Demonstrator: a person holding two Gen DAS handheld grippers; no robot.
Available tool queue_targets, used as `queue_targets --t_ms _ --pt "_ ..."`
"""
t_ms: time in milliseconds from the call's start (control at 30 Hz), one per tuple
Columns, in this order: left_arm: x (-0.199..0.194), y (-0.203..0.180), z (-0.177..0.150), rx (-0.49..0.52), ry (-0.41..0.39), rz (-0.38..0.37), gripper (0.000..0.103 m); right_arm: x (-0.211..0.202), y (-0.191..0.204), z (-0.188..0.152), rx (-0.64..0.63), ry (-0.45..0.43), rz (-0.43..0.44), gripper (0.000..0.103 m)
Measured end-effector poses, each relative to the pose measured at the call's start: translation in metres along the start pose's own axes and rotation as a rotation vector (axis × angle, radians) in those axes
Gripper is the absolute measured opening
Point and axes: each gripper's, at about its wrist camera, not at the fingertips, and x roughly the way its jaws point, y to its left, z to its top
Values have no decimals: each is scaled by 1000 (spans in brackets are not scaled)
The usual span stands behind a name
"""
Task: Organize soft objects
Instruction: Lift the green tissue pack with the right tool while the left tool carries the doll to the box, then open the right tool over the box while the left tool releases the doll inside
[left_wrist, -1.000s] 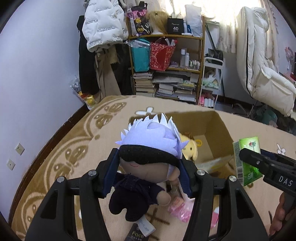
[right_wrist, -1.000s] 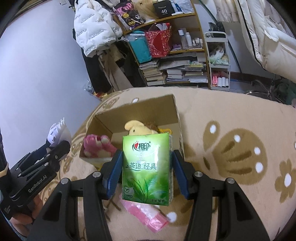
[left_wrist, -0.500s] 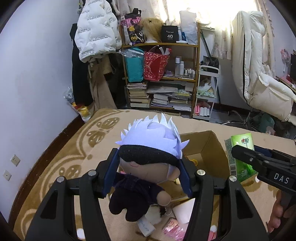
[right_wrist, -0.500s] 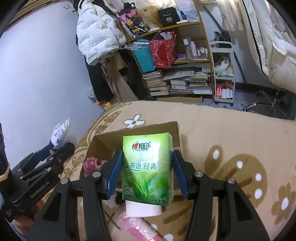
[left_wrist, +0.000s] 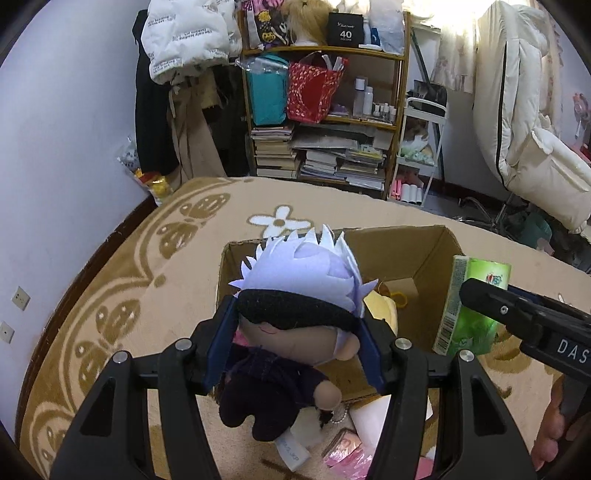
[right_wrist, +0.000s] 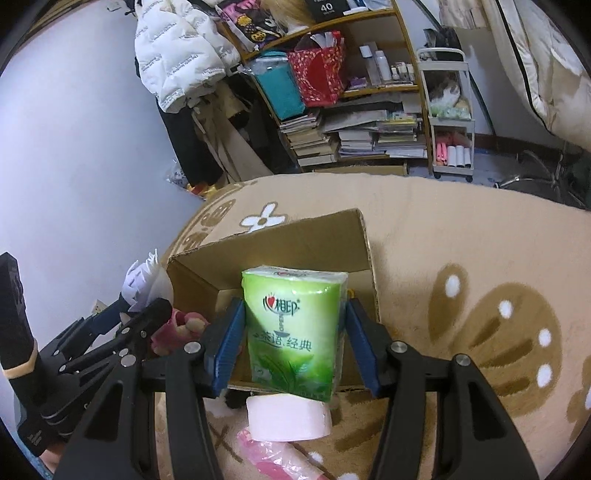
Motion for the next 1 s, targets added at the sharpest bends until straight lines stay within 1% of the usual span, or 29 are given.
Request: queue_targets --t_ms 133,267,300,367,400,467,500,533,567,633,700,767,900,1000 --pt "6 0 1 -6 3 -2 59 3 1 0 -4 6 -4 59" --pt "10 1 2 -25 23 -35 60 2 1 2 0 9 1 59" --pt "10 0 2 -22 25 -38 62 1 1 2 5 10 3 60" --pt "7 -2 2 -11 14 -27 76 -2 1 4 14 5 8 68" --pt "3 -3 2 -7 0 -16 79 -4 1 4 16 2 10 74" --pt "-3 -3 4 -3 -20 -7 85 -9 3 6 9 -10 6 76" --pt "-5 -3 5 -2 -27 -3 87 -11 4 7 4 -13 2 80" --pt "-8 -3 5 -1 -33 0 91 -14 4 7 -1 -14 -2 88" --pt "-11 -2 7 -2 -35 -2 97 -17 5 8 -2 -19 -6 92" --pt "-17 1 9 -7 -38 -26 99 -24 6 10 -1 -37 -21 103" --pt "-24 4 10 -7 -46 -30 100 -32 8 10 -1 -59 -27 103" --pt "-31 7 11 -3 -47 -13 102 -38 9 10 0 -68 -28 103" --pt "-46 16 8 -11 -45 24 103 -47 5 7 12 -71 -25 103" --pt "-59 23 1 -22 -48 26 103 -53 3 -1 22 -70 -14 103"
